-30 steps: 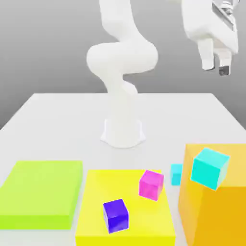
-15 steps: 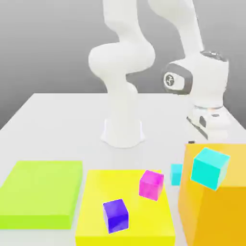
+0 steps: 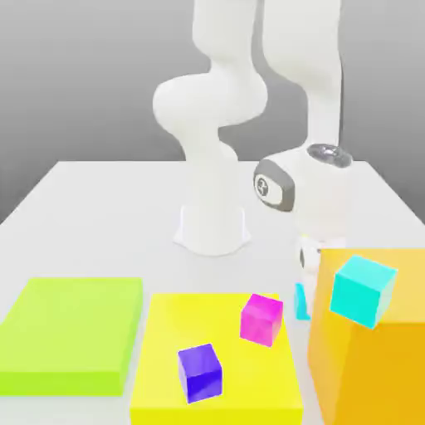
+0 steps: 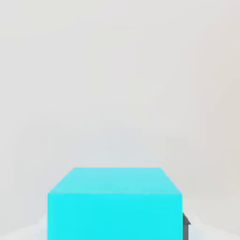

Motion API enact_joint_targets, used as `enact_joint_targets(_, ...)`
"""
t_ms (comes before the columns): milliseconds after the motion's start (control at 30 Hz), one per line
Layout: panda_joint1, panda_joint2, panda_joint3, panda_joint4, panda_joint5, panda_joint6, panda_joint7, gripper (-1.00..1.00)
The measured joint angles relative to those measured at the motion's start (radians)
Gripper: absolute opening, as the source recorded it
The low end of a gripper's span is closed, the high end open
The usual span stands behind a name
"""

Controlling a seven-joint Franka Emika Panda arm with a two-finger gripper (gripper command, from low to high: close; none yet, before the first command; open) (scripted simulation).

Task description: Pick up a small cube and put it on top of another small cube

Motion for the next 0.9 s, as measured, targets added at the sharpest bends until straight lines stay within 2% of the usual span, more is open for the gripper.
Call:
enact_joint_targets(300,-0.031,-0.276,0.048,-0.050,0.058,-0.226,-0.042,-1.00)
enact_joint_targets(367,-0.039,-0.326,0.049,-0.043,0.034,-0.294,-0.040,-1.00)
enact_joint_targets(600,-0.063,-0.450,0.138,-0.020,-0.166,-0.572,0.043,-1.00)
enact_joint_targets(900,-0.167,-0.597,0.215,0.052,-0.403,-0.888,0.167,-1.00)
